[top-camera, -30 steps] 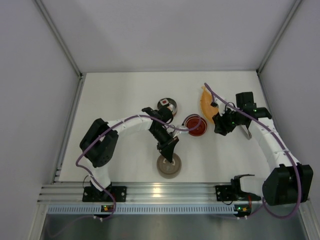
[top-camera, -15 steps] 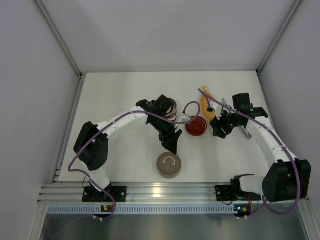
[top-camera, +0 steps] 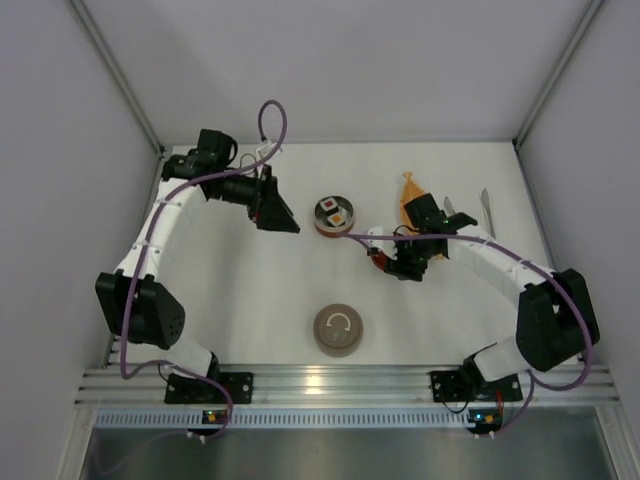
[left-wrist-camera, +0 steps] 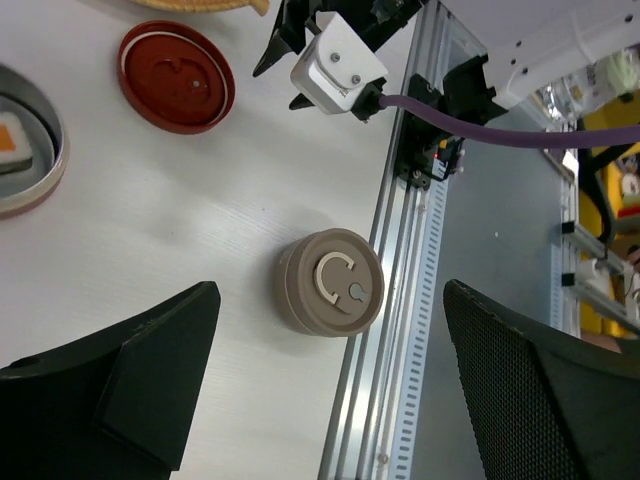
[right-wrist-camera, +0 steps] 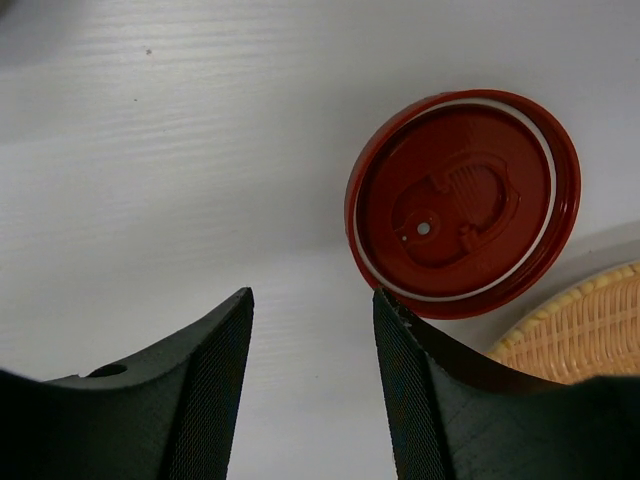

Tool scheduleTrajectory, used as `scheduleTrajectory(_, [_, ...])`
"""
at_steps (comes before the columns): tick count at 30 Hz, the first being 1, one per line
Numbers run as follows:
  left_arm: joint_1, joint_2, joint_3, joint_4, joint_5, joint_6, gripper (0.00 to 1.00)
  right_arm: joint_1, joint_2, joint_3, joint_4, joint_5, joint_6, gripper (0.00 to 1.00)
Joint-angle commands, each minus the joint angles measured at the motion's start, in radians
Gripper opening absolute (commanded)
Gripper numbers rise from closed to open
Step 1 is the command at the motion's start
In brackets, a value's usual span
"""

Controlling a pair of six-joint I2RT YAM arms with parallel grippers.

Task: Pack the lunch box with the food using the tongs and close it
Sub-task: Pick up the box lid from the center of the board.

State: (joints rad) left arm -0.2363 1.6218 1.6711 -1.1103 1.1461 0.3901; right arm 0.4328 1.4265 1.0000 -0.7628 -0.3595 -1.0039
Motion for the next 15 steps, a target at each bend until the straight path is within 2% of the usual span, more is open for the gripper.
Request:
scheduleTrajectory(1, [0.067,-0.091,-0.082,0.025,0.092,-0.04,0.98,0.02,0.063,0.034,0.108,0.047,-0.052,0.51])
scheduleTrajectory(7, [0.129,-0.175,-0.206,0.089,0.047,-0.065,0.98,0.035,0.169,0.071,0.141,0.1,-0.09,0.51])
scheduleTrajectory(15, [0.158,-0.209,-0.188,0.083,-0.046,-0.028,0.98,0.066,0.271,0.1,0.169,0.157,-0.102,0.5])
